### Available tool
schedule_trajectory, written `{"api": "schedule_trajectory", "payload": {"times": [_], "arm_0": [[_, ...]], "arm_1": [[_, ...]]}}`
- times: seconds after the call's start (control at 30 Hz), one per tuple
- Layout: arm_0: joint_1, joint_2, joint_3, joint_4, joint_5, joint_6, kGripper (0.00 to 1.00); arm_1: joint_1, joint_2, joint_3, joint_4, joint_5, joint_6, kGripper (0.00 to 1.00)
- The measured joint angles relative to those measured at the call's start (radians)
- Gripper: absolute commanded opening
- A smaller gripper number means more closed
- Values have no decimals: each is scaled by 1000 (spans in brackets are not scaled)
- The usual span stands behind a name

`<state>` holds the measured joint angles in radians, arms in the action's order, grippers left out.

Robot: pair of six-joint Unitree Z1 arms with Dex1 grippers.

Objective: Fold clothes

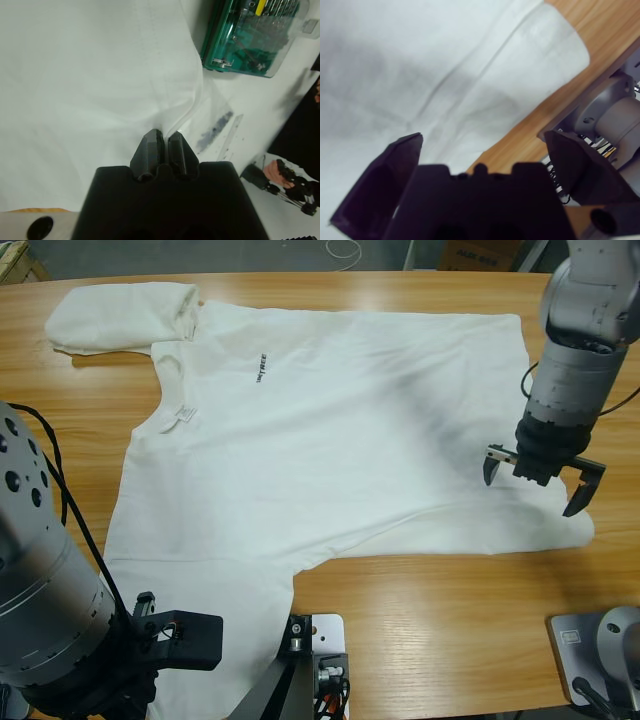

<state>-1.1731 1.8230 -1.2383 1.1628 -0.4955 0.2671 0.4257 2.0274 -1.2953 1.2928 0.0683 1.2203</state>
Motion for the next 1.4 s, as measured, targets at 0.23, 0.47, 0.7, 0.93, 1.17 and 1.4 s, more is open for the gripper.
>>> {"api": "schedule_trajectory", "payload": {"times": [0.23, 0.47, 0.7, 0.93, 1.17, 1.4], "arm_0": [[0, 0, 0, 0, 0, 0, 0], [0, 0, 0, -6, 0, 0, 0], [0, 0, 0, -7, 0, 0, 0], [1, 0, 1, -7, 0, 0, 0], [1, 0, 1, -7, 0, 0, 0], [1, 0, 1, -7, 0, 0, 0]], "arm_1": [[4, 32, 15, -44, 14, 3, 1000], [5, 30, 61, -68, 25, 5, 1000], [8, 13, 103, -69, 25, 13, 1000], [9, -5, 107, -55, 16, 13, 1000], [10, -33, 105, -49, 1, -30, 974], [72, -170, 95, -237, -77, -434, 862]]}}
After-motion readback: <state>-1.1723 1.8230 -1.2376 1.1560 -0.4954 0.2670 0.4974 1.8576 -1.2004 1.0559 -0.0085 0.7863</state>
